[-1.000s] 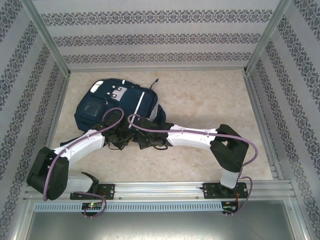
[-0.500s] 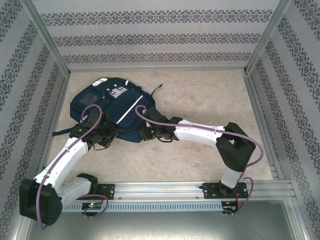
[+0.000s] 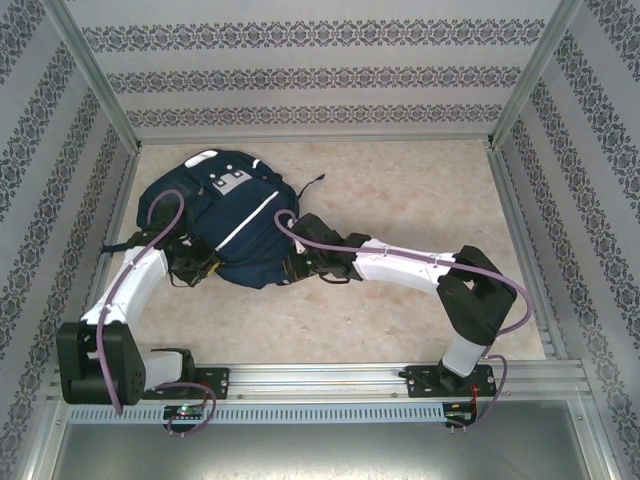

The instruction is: Pack books, pencil case, and school supplies into a backpack

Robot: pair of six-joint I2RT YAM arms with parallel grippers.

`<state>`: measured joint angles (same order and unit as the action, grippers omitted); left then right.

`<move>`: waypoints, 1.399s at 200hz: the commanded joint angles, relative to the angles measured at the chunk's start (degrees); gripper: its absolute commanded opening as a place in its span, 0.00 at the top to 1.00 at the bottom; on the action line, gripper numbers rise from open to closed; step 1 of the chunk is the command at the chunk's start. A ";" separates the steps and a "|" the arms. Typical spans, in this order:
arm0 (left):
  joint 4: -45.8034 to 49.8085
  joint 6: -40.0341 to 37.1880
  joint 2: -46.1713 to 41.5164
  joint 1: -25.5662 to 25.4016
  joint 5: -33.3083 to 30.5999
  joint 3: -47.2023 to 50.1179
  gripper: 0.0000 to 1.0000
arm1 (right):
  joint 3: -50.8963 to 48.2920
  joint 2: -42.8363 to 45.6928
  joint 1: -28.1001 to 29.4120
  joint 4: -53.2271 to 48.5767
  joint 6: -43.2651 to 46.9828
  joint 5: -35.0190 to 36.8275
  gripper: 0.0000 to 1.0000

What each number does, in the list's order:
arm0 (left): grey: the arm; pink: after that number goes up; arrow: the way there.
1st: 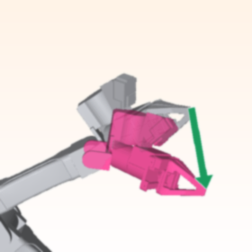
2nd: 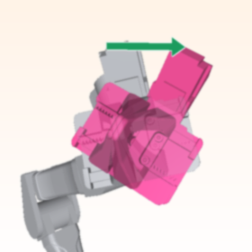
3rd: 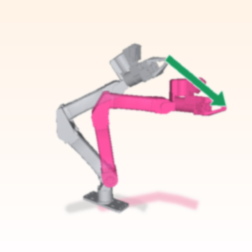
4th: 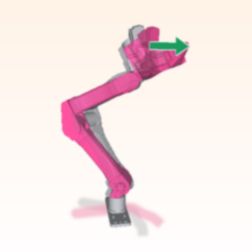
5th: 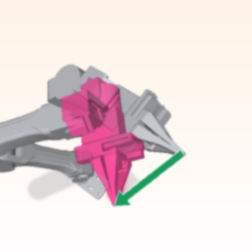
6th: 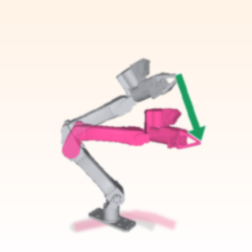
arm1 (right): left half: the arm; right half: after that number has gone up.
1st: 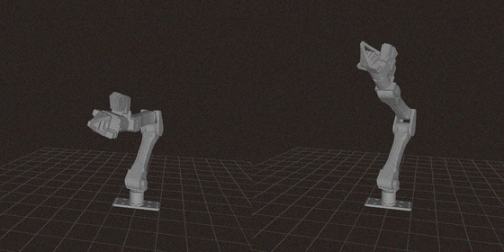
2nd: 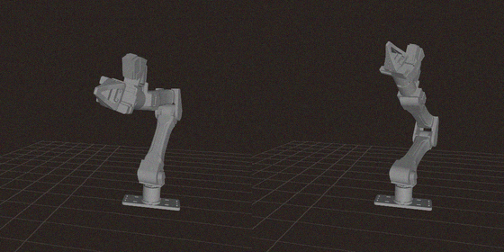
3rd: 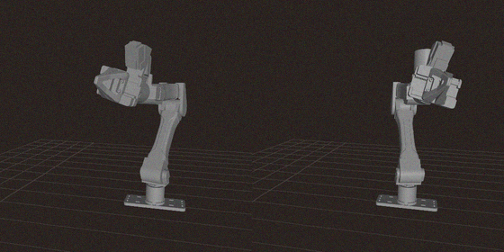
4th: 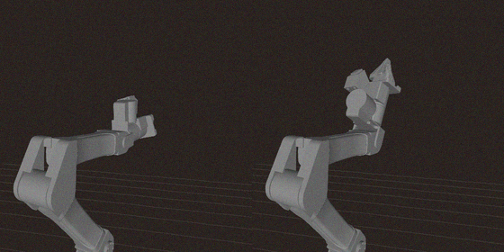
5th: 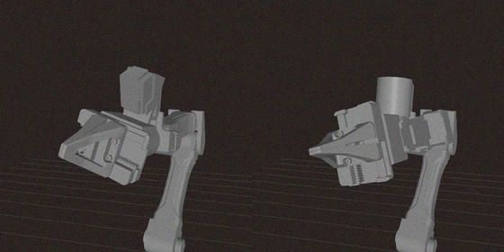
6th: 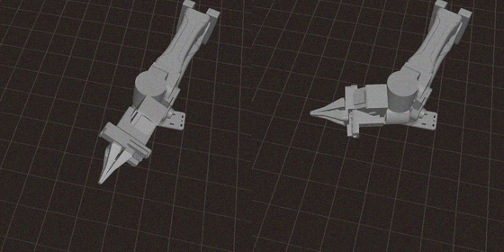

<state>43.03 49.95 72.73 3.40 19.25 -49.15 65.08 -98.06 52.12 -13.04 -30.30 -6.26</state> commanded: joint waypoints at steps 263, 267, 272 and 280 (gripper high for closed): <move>-19.10 18.02 -8.09 -3.47 8.33 17.39 0.66 | 27.86 -18.68 11.33 -10.42 -4.62 -6.57 1.00; -19.27 17.94 -7.84 -3.53 8.18 17.50 0.70 | 27.91 -18.59 11.14 -10.61 -4.74 -6.97 1.00; -19.30 17.83 -7.58 -3.57 8.05 17.64 0.76 | 27.83 -18.45 10.91 -10.77 -4.93 -7.33 1.00; -18.55 17.19 -7.47 -3.57 7.64 17.41 0.86 | 27.44 -18.02 10.56 -11.16 -4.98 -7.33 1.00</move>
<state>28.69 67.26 64.12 0.78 28.71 -32.45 90.37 -117.05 63.22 -23.77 -34.39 -9.17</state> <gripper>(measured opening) 0.252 0.086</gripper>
